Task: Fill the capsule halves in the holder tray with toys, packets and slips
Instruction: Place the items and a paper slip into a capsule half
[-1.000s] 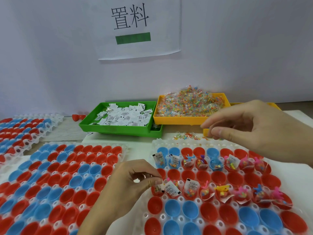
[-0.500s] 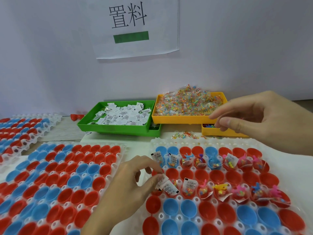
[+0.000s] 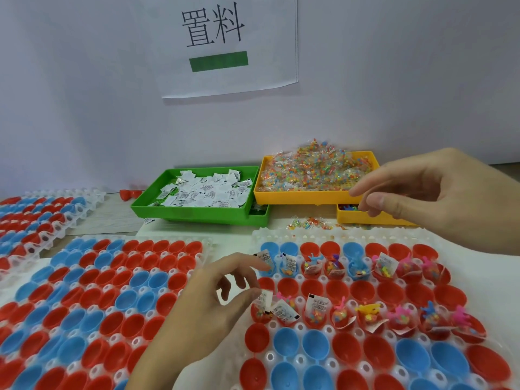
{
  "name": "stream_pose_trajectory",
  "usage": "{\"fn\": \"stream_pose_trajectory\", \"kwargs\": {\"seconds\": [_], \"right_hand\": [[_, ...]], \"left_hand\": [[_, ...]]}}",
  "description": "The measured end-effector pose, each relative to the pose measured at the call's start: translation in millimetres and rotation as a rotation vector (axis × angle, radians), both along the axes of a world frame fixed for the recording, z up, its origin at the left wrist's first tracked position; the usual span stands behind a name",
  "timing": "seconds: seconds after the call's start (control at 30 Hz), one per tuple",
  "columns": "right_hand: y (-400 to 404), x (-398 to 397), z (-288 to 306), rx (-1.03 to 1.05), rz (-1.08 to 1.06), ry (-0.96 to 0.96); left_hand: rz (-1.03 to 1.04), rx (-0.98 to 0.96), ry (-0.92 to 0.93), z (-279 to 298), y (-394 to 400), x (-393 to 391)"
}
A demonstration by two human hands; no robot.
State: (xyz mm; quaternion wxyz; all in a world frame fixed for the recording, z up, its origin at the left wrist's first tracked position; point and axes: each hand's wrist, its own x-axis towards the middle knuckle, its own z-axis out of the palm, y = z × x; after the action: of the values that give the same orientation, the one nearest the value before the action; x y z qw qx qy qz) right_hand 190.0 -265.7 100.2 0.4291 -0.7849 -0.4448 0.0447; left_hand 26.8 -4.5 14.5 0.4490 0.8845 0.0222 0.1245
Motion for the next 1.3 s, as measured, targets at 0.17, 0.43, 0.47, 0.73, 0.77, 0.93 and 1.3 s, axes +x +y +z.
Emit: {"fn": "stream_pose_trajectory", "kwargs": {"seconds": [0.17,0.43,0.47,0.73,0.77,0.93,1.3], "right_hand": [[3.5,-2.3,-2.5,-0.014,0.027,0.017],[31.5,-30.7,-12.9,-0.205,0.035,-0.071],[37.6,-37.6,-17.3,-0.249,0.048,-0.086],[78.3,-77.4,-49.9,-0.504,0.112,-0.175],[80.9,-79.6,-52.1,-0.511,0.109,-0.187],[86.2,-79.2,-56.4,-0.521,0.082,-0.207],[77.7,-80.3,-61.4,-0.377,0.030,-0.105]], "left_hand": [[-0.039,0.039,0.063,0.9,2.5,-1.5],[-0.058,0.060,0.090,1.9,1.4,-1.7],[-0.061,0.065,0.091,1.5,1.1,-1.6],[-0.087,0.037,0.063,4.0,2.7,-3.4],[-0.088,0.040,0.063,3.7,3.6,-3.2],[-0.098,0.066,0.080,1.2,2.8,-3.3],[-0.111,0.059,0.073,-0.8,4.1,-3.5]]}}
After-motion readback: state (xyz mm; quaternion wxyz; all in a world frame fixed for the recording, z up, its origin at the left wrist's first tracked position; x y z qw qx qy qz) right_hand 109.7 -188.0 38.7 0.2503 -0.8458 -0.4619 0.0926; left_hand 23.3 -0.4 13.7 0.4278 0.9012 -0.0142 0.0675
